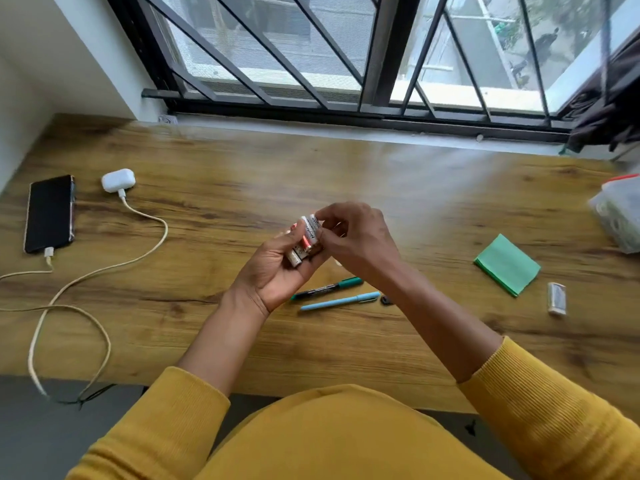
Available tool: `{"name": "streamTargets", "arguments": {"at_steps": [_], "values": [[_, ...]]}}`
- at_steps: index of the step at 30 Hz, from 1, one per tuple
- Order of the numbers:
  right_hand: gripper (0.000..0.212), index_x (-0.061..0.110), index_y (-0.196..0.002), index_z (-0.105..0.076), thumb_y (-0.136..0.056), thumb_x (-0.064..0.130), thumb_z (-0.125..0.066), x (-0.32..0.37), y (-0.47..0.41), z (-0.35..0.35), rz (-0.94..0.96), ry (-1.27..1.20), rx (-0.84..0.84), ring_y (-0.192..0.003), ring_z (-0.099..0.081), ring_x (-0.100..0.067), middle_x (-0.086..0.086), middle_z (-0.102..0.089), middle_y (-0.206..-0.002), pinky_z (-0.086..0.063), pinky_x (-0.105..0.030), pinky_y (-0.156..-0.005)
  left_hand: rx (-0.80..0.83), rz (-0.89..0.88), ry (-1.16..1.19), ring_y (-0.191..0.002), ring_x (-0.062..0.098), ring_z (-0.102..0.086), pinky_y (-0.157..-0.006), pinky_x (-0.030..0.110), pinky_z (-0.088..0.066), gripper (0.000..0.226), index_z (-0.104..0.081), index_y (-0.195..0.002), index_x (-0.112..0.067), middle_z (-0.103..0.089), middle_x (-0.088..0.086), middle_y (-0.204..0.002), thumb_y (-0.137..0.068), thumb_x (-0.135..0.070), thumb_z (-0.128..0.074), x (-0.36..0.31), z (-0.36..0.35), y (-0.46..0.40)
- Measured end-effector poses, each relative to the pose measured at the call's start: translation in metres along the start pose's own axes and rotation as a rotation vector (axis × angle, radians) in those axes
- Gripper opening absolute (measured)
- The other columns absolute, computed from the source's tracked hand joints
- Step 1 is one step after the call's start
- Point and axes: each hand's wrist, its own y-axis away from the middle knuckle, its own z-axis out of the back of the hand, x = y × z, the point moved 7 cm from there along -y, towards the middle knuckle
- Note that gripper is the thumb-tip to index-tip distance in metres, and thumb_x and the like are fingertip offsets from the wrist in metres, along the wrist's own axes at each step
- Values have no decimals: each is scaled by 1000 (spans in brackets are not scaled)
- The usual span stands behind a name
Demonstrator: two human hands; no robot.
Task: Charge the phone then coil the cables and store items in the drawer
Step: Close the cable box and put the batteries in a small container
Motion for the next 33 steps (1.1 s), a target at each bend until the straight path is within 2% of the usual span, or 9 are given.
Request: {"name": "streamTargets", "arguments": {"at_steps": [3, 5, 8, 11, 14, 19, 26, 29, 33], "values": [[22, 16, -111, -81, -90, 17, -76, -8, 4, 7, -1, 2, 8, -84, -69, -11, -1, -77, -95, -54, -20, -74, -56, 34, -54, -122, 38, -70, -102, 48, -59, 41, -56, -141, 9, -65, 31, -136, -102, -6, -56, 7, 2, -7], [21, 14, -111, -81, -91, 17, -75, -15, 5, 10, 2, -1, 15, -85, -70, -11, -1, -77, -96, -57, -23, -75, -107, 67, -136, -117, 36, -72, -103, 47, -58, 36, -63, -131, 8, -68, 30, -132, -97, -4, -62, 9, 1, -12], [21, 14, -114, -79, -93, 17, -73, -26, 5, 18, -16, -2, 6, -86, -69, -10, 0, -75, -97, -56, -17, -72, -213, 145, -270, -102, 33, -78, -94, 47, -62, 26, -70, -113, 5, -74, 26, -116, -87, 2, -70, 8, 1, -20], [21, 15, -116, -77, -95, 18, -71, -42, 4, 28, -52, -1, -22, -85, -68, -6, 2, -74, -97, -53, -13, -69, -265, 243, -425, -100, 33, -79, -88, 46, -65, 34, -69, -116, 4, -76, 24, -112, -82, 5, -71, 2, 0, -34], [19, 16, -114, -77, -96, 17, -68, -56, 4, 35, -91, 14, -34, -86, -69, -9, 2, -74, -96, -55, -17, -71, -239, 345, -656, -110, 32, -76, -91, 43, -63, 38, -66, -129, 3, -74, 23, -125, -91, 5, -68, -5, -8, -50], [19, 18, -113, -76, -96, 20, -69, -78, 4, 37, -162, 55, -50, -87, -69, -12, 4, -73, -97, -61, -30, -76, -208, 454, -1087, -109, 32, -75, -94, 46, -61, 30, -67, -127, 5, -74, 23, -123, -97, 7, -63, -23, -23, -79], [81, 22, -142, -47, -78, 61, -80, -99, 10, -8, -333, 250, 96, -118, -53, -21, -3, -50, -131, -54, -41, -95, -188, 501, -1465, -107, 36, -77, -91, 48, -64, 26, -66, -122, 13, -77, 25, -111, -96, 10, -65, -25, -30, -105], [86, 24, -137, -41, -74, 70, -78, -102, 9, -19, -359, 373, 117, -112, -51, -22, -1, -47, -125, -54, -41, -86, -180, 491, -1456, -104, 36, -77, -101, 53, -59, 25, -67, -121, 15, -77, 25, -108, -96, 11, -65, -24, -27, -109], [79, 26, -135, -43, -76, 62, -79, -99, 2, -23, -292, 412, 136, -106, -51, -21, -1, -49, -121, -53, -39, -81, -215, 432, -1473, -102, 38, -78, -95, 52, -62, 23, -69, -115, 13, -78, 27, -104, -92, 12, -69, -25, -27, -107]]}}
